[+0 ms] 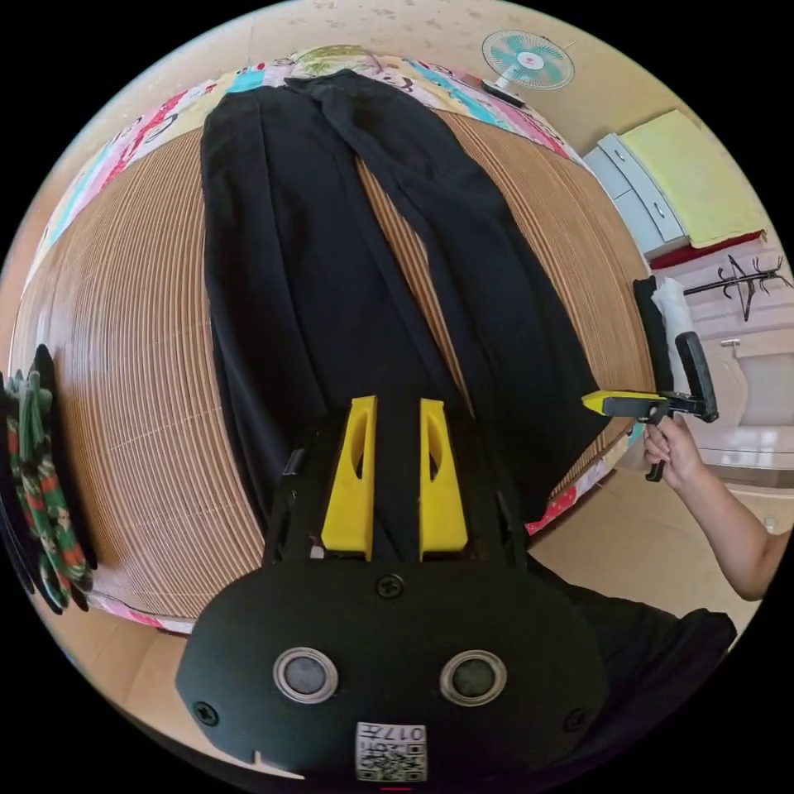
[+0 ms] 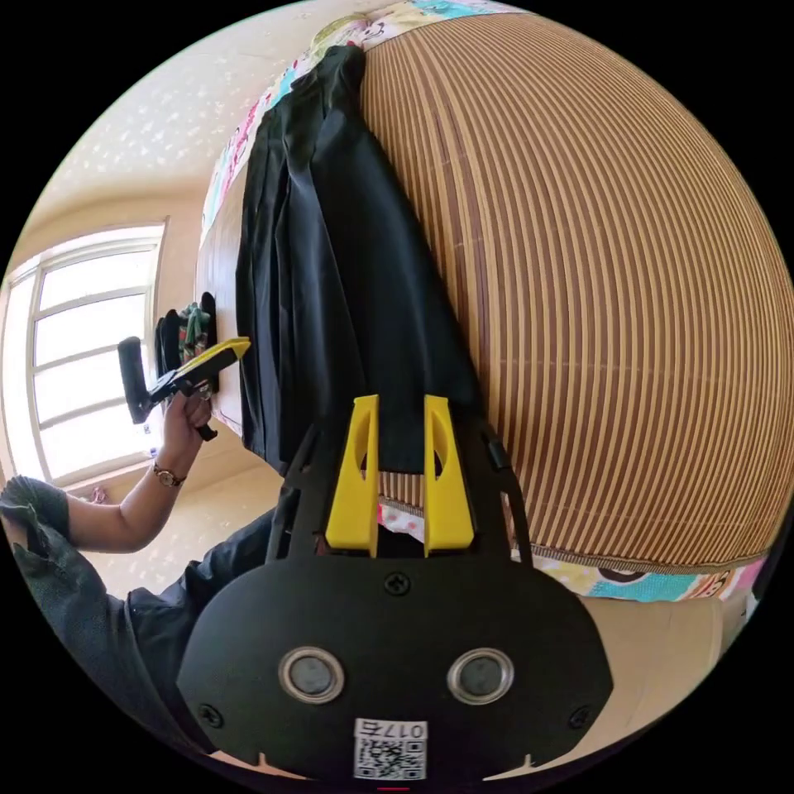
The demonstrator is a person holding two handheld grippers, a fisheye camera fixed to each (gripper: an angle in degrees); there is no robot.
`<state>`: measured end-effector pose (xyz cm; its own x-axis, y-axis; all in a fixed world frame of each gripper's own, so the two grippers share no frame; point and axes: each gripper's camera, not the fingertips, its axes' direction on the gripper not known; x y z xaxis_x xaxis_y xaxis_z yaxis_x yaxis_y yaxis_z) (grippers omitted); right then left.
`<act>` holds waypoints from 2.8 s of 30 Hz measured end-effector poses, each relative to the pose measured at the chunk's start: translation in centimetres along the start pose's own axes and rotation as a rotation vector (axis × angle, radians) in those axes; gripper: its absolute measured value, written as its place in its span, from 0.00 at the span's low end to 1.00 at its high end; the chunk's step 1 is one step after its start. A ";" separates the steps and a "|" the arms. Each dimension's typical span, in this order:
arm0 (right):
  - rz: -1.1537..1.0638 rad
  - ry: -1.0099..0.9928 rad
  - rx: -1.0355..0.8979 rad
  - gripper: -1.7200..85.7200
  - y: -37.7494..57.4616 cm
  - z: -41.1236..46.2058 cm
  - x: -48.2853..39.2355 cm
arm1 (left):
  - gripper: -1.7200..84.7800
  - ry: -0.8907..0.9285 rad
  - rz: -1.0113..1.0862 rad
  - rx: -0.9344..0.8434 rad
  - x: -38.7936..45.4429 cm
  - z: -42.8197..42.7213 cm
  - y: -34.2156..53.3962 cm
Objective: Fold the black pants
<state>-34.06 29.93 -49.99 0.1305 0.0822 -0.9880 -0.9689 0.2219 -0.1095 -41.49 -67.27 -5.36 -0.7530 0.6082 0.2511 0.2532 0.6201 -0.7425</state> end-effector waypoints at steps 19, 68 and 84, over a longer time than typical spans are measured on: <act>0.133 0.058 0.131 0.11 6.5 -3.7 -2.4 | 0.02 0.081 -0.263 -0.020 -2.6 -1.3 15.5; -0.346 0.469 0.605 0.06 -41.8 -8.5 -35.0 | 0.02 0.837 -0.261 -0.069 -3.1 -14.8 8.9; -0.594 0.087 0.288 0.10 -36.5 4.7 -44.1 | 0.04 0.407 -0.405 -0.127 -12.7 -15.9 16.2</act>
<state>-3.42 22.78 -1.92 0.5959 -0.2101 -0.7751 -0.6409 0.4573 -0.6166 -18.14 -57.05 -10.69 -0.5171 0.4360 0.7365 0.0837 0.8822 -0.4634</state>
